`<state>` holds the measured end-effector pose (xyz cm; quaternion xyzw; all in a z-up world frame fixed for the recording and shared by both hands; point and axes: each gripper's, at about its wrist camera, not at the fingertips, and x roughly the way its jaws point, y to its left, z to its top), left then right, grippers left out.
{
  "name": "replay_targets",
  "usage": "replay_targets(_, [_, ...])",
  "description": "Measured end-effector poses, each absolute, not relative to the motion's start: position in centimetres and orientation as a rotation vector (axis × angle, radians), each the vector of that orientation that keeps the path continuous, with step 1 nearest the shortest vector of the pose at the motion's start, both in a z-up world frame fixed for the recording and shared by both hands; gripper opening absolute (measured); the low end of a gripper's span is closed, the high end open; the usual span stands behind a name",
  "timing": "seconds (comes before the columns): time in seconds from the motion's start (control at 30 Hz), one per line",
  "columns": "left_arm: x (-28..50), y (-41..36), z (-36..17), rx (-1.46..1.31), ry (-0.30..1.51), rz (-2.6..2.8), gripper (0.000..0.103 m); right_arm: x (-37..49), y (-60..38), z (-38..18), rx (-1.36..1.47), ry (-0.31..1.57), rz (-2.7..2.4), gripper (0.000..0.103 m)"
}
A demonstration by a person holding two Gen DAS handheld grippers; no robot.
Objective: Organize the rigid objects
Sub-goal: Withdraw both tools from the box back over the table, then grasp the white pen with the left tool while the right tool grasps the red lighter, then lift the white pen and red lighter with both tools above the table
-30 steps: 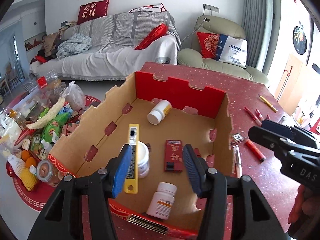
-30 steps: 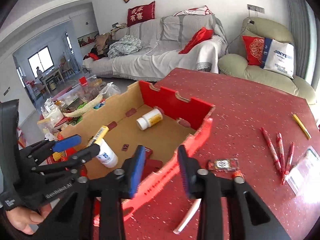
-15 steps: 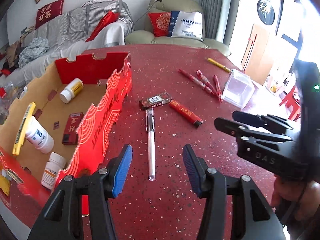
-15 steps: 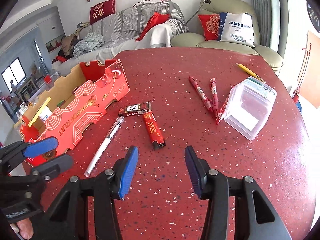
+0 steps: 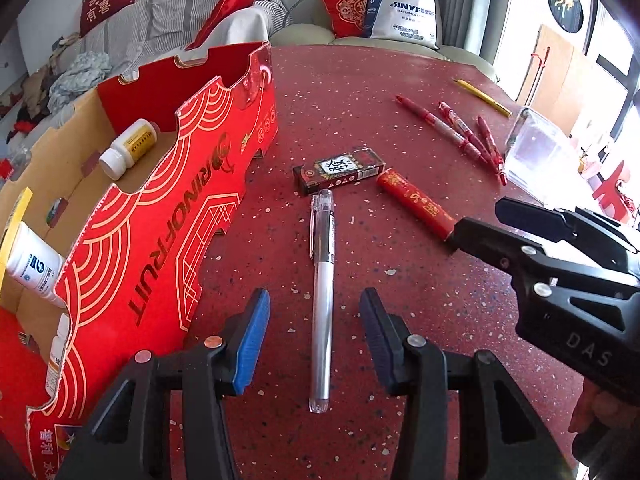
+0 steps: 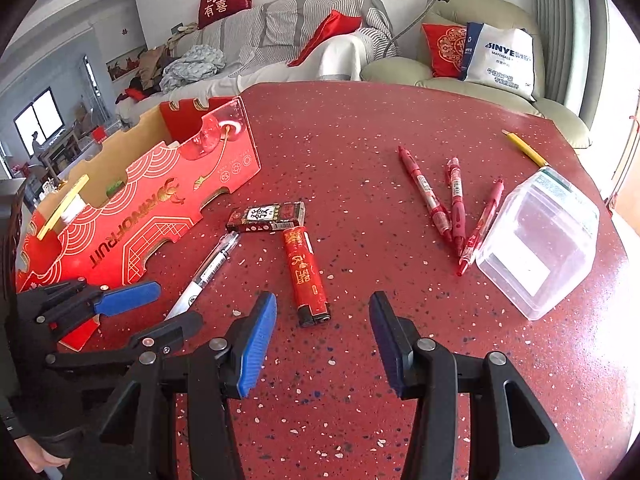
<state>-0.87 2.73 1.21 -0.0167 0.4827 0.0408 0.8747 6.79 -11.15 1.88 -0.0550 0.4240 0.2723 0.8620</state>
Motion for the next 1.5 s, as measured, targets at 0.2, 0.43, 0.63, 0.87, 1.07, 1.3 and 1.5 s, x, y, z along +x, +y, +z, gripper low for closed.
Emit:
replay_targets(0.2, [-0.1, 3.3, 1.0, -0.048, 1.003, 0.089, 0.051, 7.9, -9.7, 1.4, -0.148, 0.901, 0.578, 0.050])
replay_targets(0.43, [0.3, 3.2, 0.9, -0.022, 0.977, 0.073, 0.051, 9.2, -7.6, 0.3, -0.215, 0.937, 0.591, 0.050])
replay_targets(0.63, [0.1, 3.4, 1.1, -0.032, 0.969, 0.029, 0.015, 8.9, -6.3, 0.2, -0.273, 0.927, 0.600, 0.022])
replay_targets(0.87, [-0.2, 3.3, 1.7, -0.063, 0.976, 0.024, 0.010, 8.0, -8.3, 0.5, -0.198, 0.939, 0.582, 0.020])
replay_targets(1.07, [-2.0, 1.7, 2.0, -0.025, 0.954, 0.005, 0.010, 5.3, -10.9, 1.5, -0.142, 0.909, 0.555, 0.020])
replay_targets(1.3, [-2.2, 0.7, 1.0, 0.011, 0.983, 0.022, 0.010, 4.0, -11.2, 0.4, -0.173, 0.928, 0.531, 0.020])
replay_targets(1.5, [-2.8, 0.2, 0.7, 0.041, 0.940, 0.032, 0.011, 3.9, -11.1, 0.2, -0.165, 0.937, 0.521, 0.020])
